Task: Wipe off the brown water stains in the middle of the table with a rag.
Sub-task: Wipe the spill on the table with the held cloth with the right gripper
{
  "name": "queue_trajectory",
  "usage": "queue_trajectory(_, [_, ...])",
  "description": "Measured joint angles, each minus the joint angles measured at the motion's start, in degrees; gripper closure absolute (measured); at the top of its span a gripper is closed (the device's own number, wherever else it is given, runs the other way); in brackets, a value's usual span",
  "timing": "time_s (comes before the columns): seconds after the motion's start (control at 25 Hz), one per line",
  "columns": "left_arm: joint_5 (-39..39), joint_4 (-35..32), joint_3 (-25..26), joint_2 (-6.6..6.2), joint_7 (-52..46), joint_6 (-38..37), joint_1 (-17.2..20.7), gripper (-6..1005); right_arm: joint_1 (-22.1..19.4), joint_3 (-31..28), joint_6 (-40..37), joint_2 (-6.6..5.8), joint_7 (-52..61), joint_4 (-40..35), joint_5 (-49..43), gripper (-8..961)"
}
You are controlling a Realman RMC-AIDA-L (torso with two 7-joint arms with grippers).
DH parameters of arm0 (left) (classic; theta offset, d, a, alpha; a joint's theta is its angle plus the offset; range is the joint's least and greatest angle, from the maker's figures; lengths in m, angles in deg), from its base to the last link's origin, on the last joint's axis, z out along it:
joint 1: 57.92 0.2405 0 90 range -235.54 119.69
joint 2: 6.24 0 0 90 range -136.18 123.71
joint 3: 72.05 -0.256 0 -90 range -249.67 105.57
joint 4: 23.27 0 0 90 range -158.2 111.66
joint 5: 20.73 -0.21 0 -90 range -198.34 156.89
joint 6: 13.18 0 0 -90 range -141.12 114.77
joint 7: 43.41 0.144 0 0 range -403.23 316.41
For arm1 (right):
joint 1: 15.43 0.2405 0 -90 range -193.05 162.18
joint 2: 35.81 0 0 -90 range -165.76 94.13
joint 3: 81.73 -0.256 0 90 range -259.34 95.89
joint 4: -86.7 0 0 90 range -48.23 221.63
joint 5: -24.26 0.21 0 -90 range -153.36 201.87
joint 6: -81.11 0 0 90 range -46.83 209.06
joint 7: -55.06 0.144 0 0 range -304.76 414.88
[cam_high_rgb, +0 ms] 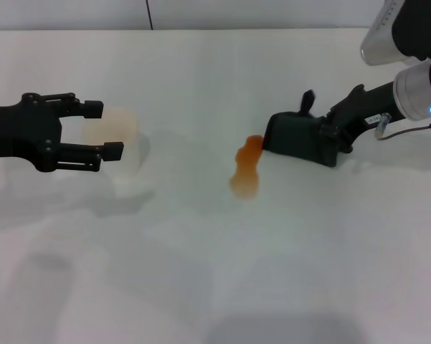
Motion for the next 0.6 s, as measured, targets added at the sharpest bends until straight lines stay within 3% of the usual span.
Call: queue_trajectory(0.6, [0.1,-0.1,0.0,0.11,0.1,0.0,0.7,128,-7.1,2.2,-8.2,-0.21,0.7,-11.4,9.4,875])
